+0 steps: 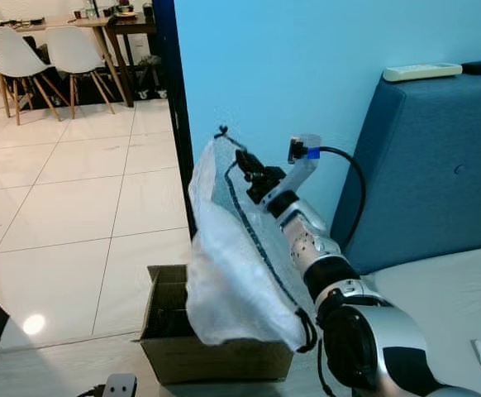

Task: Clean up the room

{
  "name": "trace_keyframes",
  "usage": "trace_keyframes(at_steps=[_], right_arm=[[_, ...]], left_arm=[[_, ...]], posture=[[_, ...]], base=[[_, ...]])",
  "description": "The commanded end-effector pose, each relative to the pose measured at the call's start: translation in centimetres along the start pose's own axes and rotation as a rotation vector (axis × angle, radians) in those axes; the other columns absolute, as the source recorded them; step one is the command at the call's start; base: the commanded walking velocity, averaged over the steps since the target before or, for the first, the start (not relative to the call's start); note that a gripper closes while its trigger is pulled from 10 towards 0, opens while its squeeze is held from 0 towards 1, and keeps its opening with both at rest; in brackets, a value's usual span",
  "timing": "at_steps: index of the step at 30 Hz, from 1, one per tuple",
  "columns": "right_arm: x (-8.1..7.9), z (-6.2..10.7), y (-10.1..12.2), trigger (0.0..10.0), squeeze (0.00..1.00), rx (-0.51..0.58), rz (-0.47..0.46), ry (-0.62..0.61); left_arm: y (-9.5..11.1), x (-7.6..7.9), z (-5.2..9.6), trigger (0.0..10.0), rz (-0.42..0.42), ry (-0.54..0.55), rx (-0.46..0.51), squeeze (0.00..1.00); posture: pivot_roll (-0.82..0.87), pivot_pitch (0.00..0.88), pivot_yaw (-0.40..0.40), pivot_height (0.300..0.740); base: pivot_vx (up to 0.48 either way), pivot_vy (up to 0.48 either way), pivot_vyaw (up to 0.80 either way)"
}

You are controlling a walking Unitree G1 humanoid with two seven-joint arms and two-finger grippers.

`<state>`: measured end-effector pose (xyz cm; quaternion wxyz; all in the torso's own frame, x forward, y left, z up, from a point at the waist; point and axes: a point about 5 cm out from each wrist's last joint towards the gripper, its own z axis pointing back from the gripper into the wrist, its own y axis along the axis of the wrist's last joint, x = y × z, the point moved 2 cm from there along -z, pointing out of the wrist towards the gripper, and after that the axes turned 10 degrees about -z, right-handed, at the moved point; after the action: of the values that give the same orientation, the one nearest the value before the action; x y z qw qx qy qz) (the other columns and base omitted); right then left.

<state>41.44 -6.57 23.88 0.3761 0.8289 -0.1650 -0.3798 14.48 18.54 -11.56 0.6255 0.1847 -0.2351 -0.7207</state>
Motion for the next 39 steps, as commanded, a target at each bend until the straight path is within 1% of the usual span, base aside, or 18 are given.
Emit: trace_keyframes(at_steps=[1,3,5,6,7,8,9,10,13,15,16,17,18,21,22,27,34,39], right_arm=[[-2.1,-1.5,2.4,0.0,0.0,0.085,0.066,0.094],[-2.3,-1.6,2.2,0.0,0.0,0.078,0.089,0.101],[-2.0,-1.2,0.9,0.0,0.0,0.027,0.131,0.084],[-0.7,0.5,-3.0,0.0,0.0,-0.121,0.211,0.02],[-0.7,0.5,-3.0,0.0,0.0,-0.121,0.211,0.02],[0.3,2.1,-5.6,0.0,0.0,-0.229,0.274,-0.034],[0.3,2.1,-5.6,0.0,0.0,-0.229,0.274,-0.034],[1.3,4.5,-8.9,0.0,0.0,-0.366,0.35,-0.088],[1.6,5.3,-9.9,0.0,0.0,-0.405,0.37,-0.098],[1.8,6.6,-11.5,0.0,0.0,-0.465,0.378,-0.111],[1.8,7.5,-12.7,2.1,0.0,-0.507,0.384,-0.117],[1.8,7.5,-12.7,2.1,0.0,-0.507,0.384,-0.117],[1.8,9.0,-14.5,2.6,0.0,-0.583,0.409,-0.114],[1.7,9.5,-15.0,2.6,0.0,-0.602,0.423,-0.109],[1.8,10.1,-15.7,10.0,0.0,-0.641,0.452,-0.114],[2.6,11.6,-16.6,10.0,0.0,-0.7,0.518,-0.187],[3.8,11.4,-15.3,10.0,0.0,-0.677,0.6,-0.268],[5.1,9.1,-11.8,10.0,0.0,-0.551,0.557,-0.381]], left_arm=[[-5.0,0.9,1.4,10.0,0.009,-0.045,-0.173,0.0],[-5.2,0.9,1.5,10.0,0.01,-0.044,-0.175,0.0],[-5.4,0.8,1.7,10.0,0.011,-0.042,-0.178,0.0],[-5.8,0.6,1.9,10.0,0.012,-0.041,-0.181,0.0],[-5.8,0.6,1.9,10.0,0.012,-0.041,-0.181,0.0],[-6.0,0.4,2.0,10.0,0.011,-0.04,-0.181,0.0],[-6.0,0.4,2.0,10.0,0.011,-0.04,-0.181,0.0],[-6.3,0.2,2.3,10.0,0.01,-0.041,-0.179,0.0],[-6.5,0.1,2.4,10.0,0.009,-0.041,-0.178,0.0],[-6.7,-0.2,2.7,10.0,0.007,-0.041,-0.176,0.0],[-7.0,-0.3,2.9,10.0,0.005,-0.042,-0.176,0.0],[-7.0,-0.3,2.9,10.0,0.005,-0.042,-0.176,0.0],[-7.7,-0.4,3.3,10.0,0.003,-0.046,-0.178,0.0],[-7.9,-0.5,3.5,10.0,0.002,-0.047,-0.178,0.0],[-8.1,-0.4,3.6,10.0,0.001,-0.049,-0.182,0.0],[-9.1,-0.5,4.3,10.0,-0.003,-0.056,-0.191,0.0],[-9.3,-0.3,4.5,10.0,-0.004,-0.066,-0.184,0.0],[-8.6,0.4,4.0,10.0,-0.002,-0.084,-0.154,0.0]], posture=[[0.08,0.087,-0.023,0.642],[0.08,0.087,-0.023,0.642],[0.09,0.102,-0.019,0.642],[0.1,0.122,-0.015,0.642],[0.1,0.122,-0.015,0.642],[0.11,0.141,-0.01,0.642],[0.11,0.141,-0.01,0.642],[0.13,0.178,-0.001,0.642],[0.13,0.178,-0.001,0.642],[0.14,0.199,0.006,0.642],[0.16,0.224,0.014,0.642],[0.16,0.224,0.014,0.642],[0.17,0.242,0.019,0.642],[0.17,0.242,0.019,0.642],[0.17,0.263,0.021,0.642],[0.18,0.291,0.021,0.642],[0.18,0.317,0.021,0.642],[0.18,0.317,0.012,0.642]], base=[[0.0,0.0,0.0],[0.0,0.0,0.0],[0.0,0.0,0.0],[0.0,0.0,0.0],[0.0,0.0,0.0],[0.0,0.0,0.0],[0.0,0.0,0.0],[0.0,0.0,0.0],[0.0,0.0,0.0],[0.0,0.0,0.0],[0.0,0.0,0.0],[0.0,0.0,0.0],[0.0,0.0,0.0],[0.0,0.0,0.0],[0.0,0.0,0.0],[0.0,0.0,0.0],[0.0,0.0,0.0],[0.0,0.0,0.0]])
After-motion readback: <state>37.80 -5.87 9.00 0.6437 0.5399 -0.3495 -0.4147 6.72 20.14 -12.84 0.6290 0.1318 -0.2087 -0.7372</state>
